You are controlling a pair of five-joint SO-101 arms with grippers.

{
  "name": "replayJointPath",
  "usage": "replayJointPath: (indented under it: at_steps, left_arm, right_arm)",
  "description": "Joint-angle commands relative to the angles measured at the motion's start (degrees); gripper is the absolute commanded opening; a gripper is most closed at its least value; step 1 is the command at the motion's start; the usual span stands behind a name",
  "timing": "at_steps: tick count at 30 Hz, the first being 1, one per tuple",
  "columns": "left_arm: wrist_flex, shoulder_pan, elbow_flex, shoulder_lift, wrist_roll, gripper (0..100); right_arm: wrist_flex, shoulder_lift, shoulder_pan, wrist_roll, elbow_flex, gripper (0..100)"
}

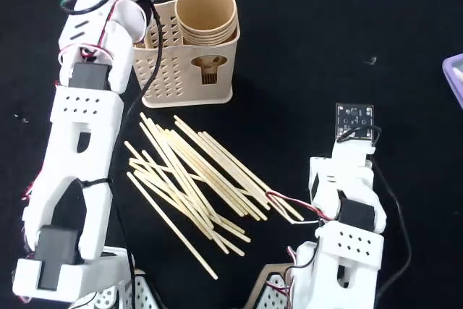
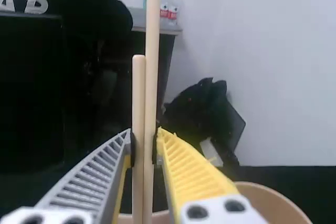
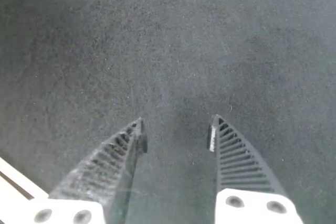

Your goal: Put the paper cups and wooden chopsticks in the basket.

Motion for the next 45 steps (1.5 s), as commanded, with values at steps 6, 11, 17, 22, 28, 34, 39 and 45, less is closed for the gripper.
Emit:
replayJointPath:
  at_steps: [6,11,17,22,28,34,39,45]
  left_arm:
    - [4.7,0.2,4.4,-4.0,1.7,13]
    - [8.9,-1.4,4.3,-8.6,6.7,15]
    - [22.2,-5.0,4.8,-16.5,6.6,15]
    - [40.7,-12.9,7.1,-23.7,6.6,15]
    - [52.1,-25.5,25.3,-32.4,6.6,15]
    - [42.3,-33.5,50.2,-37.5,1.9,15]
    - [32.1,-33.8,61.2,-39.6,-0.3,16]
    - [27.3,-33.5,67.2,-39.5,0.1,15]
  right_arm:
    - [-1.2,-0.7,-0.7,0.0,-0.5,19.8]
    - [-1.2,-0.7,-0.7,0.0,-0.7,19.8]
    - [-1.0,-0.7,-0.7,0.0,-0.8,19.8]
    - [4.0,-0.7,-0.7,1.1,-5.1,19.8]
    - [14.3,-0.7,-1.4,11.9,-16.3,19.8]
    - [17.5,0.1,-14.4,18.7,-16.5,19.8]
    - [19.3,6.2,-27.5,20.2,-16.2,19.6]
    - [15.4,18.9,-35.8,20.6,-15.8,19.5]
